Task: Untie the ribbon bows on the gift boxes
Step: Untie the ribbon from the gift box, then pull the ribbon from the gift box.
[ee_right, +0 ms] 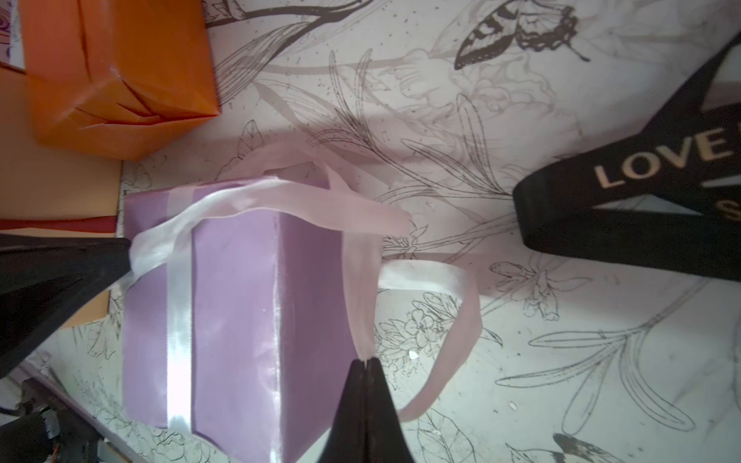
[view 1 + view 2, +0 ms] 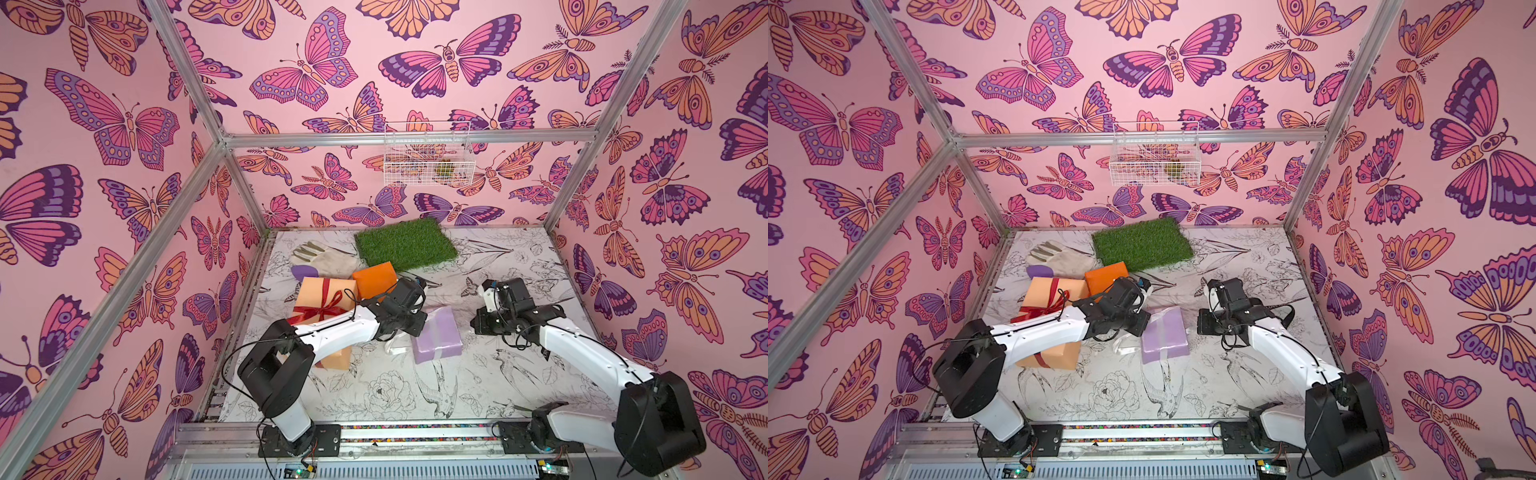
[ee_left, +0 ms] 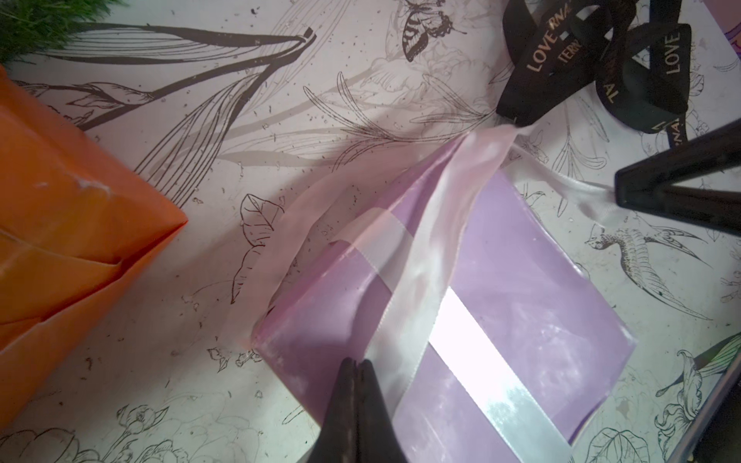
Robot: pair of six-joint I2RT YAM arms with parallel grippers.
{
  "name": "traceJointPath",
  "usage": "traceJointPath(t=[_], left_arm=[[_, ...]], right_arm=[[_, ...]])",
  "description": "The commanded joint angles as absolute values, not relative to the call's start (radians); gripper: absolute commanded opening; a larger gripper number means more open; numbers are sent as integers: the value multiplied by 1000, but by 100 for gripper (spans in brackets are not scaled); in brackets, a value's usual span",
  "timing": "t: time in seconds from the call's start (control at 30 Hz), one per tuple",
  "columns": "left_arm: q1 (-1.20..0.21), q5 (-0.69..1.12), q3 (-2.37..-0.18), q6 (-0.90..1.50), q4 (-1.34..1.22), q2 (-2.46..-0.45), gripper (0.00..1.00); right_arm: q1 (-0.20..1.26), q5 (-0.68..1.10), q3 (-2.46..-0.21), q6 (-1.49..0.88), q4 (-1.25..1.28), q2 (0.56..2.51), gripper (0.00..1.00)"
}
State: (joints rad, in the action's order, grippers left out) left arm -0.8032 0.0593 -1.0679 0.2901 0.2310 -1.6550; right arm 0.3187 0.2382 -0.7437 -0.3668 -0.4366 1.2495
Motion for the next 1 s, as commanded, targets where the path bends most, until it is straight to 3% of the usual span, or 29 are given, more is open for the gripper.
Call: traceJointPath(t=[0.0,0.13,0.27,0.37,0.4,0.43,0.5,0.53,0.8,0.9,0.97], left_arm=[[-798,38,-1028,323,235,-1618,0],[-779,-45,-955,399,247,-1536,0],[-705,-110,-824,528,280,-1384,0],[-668,-98,-740,567,286,-1293,0],[-664,-88,-733,569,297,-1283,13],[-663,-74,-733,569,316,-1283,45],[-663,-58,-745,584,354,-1237,97],[-664,-40,-752,586,359,-1230,100],[-709,114,-814,635,258,-1252,100],[-730,199,-809,681,158,-1319,98],[-752,223,-797,701,85,-1353,88]], right_arm=[[287,108,-734,-410,-508,1242,0],[218,77,-700,-445,-515,1218,0],[202,263,-666,-405,-436,1190,0],[206,415,-661,-400,-378,1204,11],[207,436,-668,-400,-372,1209,16],[210,444,-676,-400,-374,1212,28],[219,415,-696,-403,-394,1207,69],[227,392,-714,-403,-415,1203,98],[386,310,-845,-429,-521,1164,97],[445,294,-897,-476,-554,1189,77],[496,218,-937,-505,-594,1223,63]])
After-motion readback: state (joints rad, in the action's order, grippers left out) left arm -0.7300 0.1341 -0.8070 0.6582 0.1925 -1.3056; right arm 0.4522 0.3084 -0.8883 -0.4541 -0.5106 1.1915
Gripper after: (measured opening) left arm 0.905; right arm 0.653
